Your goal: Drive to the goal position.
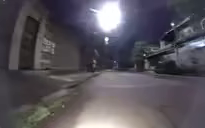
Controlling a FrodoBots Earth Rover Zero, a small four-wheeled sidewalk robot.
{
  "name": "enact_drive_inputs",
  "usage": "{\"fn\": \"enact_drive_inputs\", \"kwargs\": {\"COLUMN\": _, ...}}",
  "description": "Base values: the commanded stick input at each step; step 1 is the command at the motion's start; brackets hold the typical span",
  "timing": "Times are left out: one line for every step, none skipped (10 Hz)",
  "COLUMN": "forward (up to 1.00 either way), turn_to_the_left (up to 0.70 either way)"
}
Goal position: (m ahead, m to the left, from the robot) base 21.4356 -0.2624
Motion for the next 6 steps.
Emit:
{"fn": "enact_drive_inputs", "kwargs": {"forward": 0.5, "turn_to_the_left": 0.0}}
{"fn": "enact_drive_inputs", "kwargs": {"forward": 0.5, "turn_to_the_left": 0.0}}
{"fn": "enact_drive_inputs", "kwargs": {"forward": 0.5, "turn_to_the_left": 0.0}}
{"fn": "enact_drive_inputs", "kwargs": {"forward": 0.5, "turn_to_the_left": 0.0}}
{"fn": "enact_drive_inputs", "kwargs": {"forward": 0.5, "turn_to_the_left": 0.0}}
{"fn": "enact_drive_inputs", "kwargs": {"forward": 0.5, "turn_to_the_left": 0.0}}
